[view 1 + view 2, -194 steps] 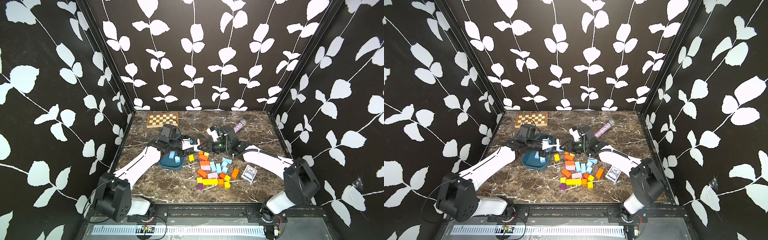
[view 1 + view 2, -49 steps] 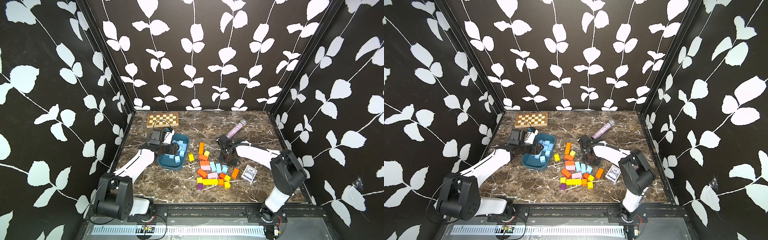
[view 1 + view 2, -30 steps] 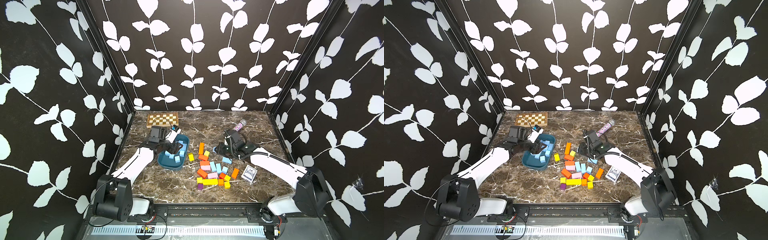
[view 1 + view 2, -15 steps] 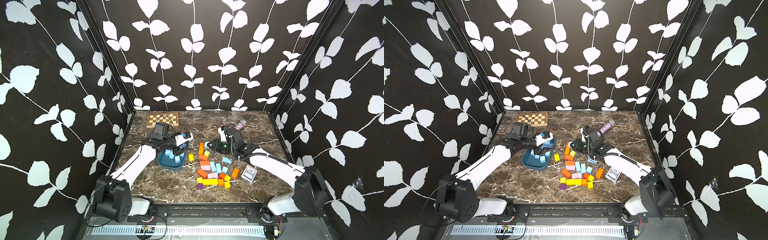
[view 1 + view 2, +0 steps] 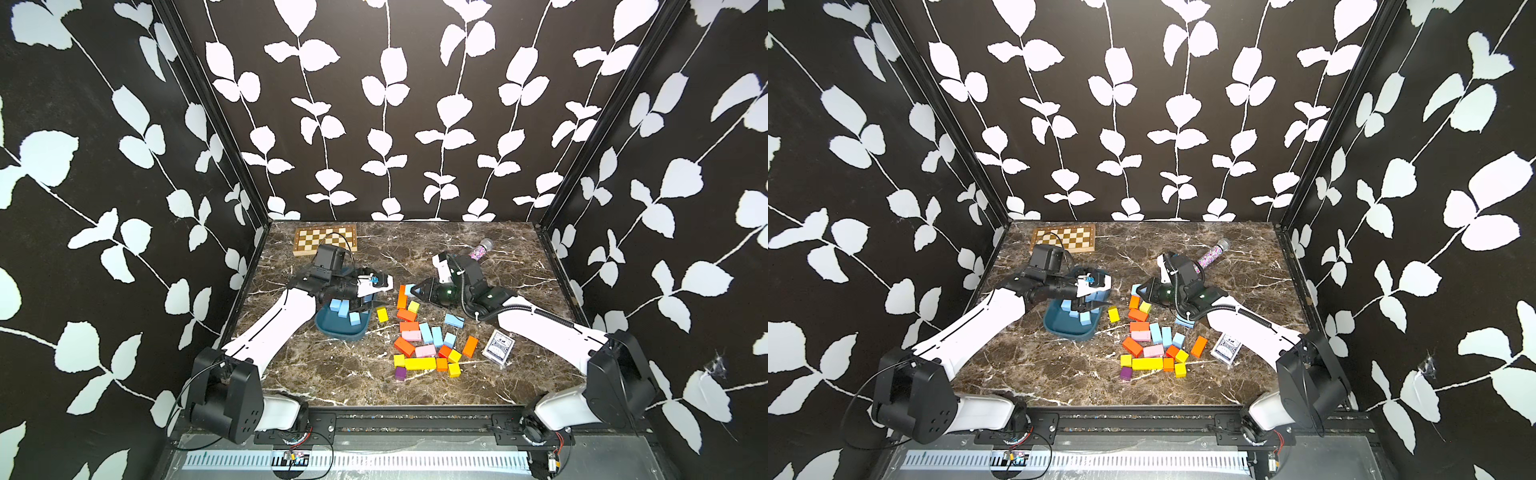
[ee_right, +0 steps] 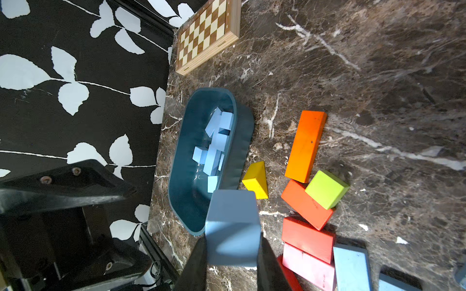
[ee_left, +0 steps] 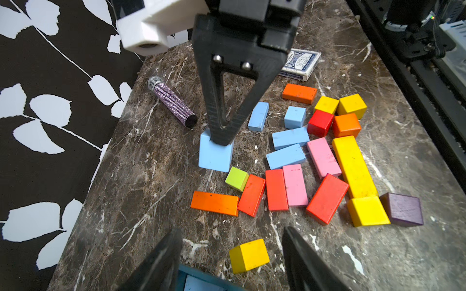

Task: Pick out the blue building blocks
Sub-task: Pick up the building block from the center of the board.

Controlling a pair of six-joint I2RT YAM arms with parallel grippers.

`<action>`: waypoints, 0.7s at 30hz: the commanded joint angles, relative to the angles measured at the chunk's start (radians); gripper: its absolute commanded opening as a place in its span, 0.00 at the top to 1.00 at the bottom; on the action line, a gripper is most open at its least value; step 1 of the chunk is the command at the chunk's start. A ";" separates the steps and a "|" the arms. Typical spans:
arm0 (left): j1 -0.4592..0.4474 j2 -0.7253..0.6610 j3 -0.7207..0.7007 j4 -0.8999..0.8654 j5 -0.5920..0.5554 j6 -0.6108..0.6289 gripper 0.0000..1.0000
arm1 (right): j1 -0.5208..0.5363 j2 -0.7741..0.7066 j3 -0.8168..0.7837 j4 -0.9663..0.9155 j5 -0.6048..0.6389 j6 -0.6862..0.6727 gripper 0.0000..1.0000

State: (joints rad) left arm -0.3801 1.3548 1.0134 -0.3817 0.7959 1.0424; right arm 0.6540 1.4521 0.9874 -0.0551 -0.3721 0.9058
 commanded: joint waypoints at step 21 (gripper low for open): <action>-0.037 0.018 0.039 -0.030 0.032 0.118 0.33 | 0.007 0.009 0.022 0.071 -0.125 0.029 0.88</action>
State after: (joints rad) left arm -0.4099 1.3705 1.0279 -0.3923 0.7975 1.1305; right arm 0.6548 1.4540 0.9878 -0.0471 -0.4595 0.9161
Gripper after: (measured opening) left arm 0.666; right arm 0.267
